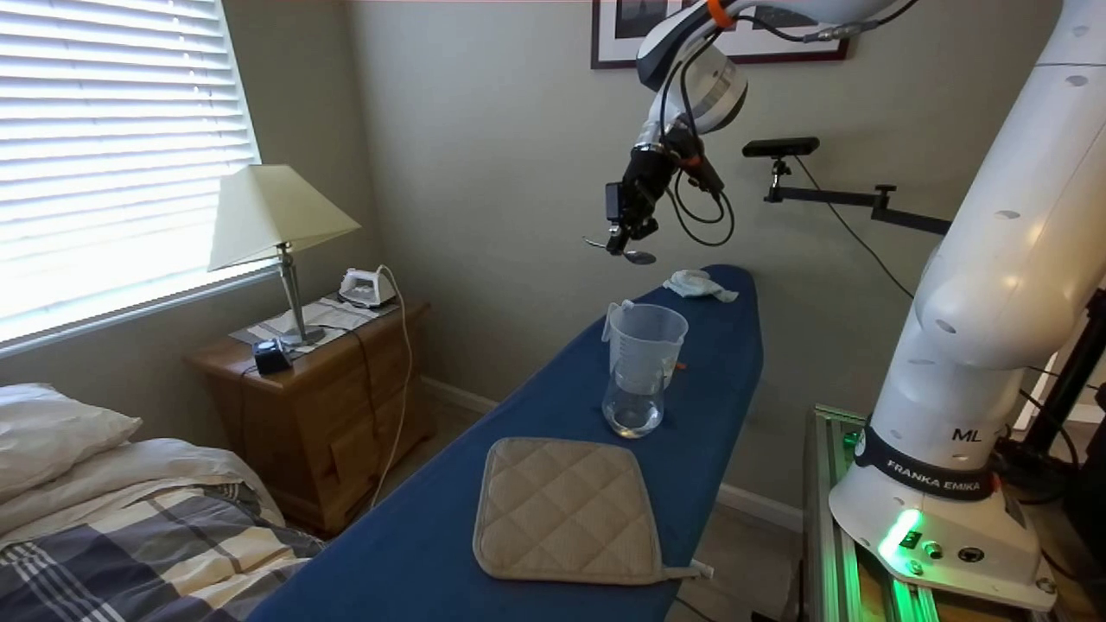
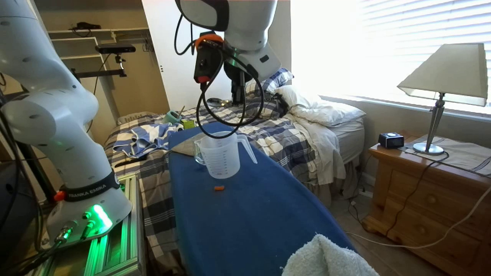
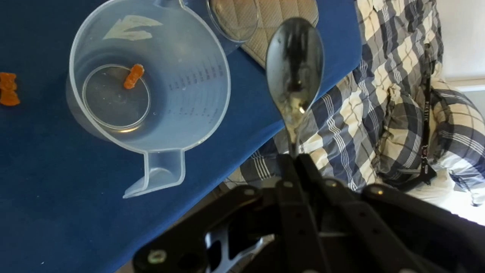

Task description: Pick up one orange object from the table and put it on the silver spoon, pour the orange object into the clear measuring cup, put the silver spoon on the table

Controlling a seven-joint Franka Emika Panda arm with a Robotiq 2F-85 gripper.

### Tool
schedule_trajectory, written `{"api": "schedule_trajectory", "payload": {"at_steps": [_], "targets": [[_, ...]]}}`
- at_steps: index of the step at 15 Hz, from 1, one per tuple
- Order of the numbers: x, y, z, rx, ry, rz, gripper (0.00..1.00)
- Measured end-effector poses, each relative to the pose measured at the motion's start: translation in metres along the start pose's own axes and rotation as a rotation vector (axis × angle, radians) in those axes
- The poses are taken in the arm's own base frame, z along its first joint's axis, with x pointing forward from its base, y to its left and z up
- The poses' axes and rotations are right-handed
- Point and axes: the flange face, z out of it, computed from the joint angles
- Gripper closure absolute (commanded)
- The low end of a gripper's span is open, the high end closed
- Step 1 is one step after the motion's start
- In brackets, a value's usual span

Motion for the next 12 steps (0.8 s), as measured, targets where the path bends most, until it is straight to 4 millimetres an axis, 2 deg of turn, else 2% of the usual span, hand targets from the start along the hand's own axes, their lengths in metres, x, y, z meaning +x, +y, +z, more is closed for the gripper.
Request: {"api": "schedule_trajectory", "payload": {"at_steps": [6, 10, 12], "targets": [[0.007, -0.008, -0.007, -0.033, 0.04, 0.075, 0.96], [0.021, -0.016, -0.019, -0.164, 0.168, 0.173, 0.96], [0.026, -0.014, -0.026, -0.229, 0.234, 0.235, 0.96]]}}
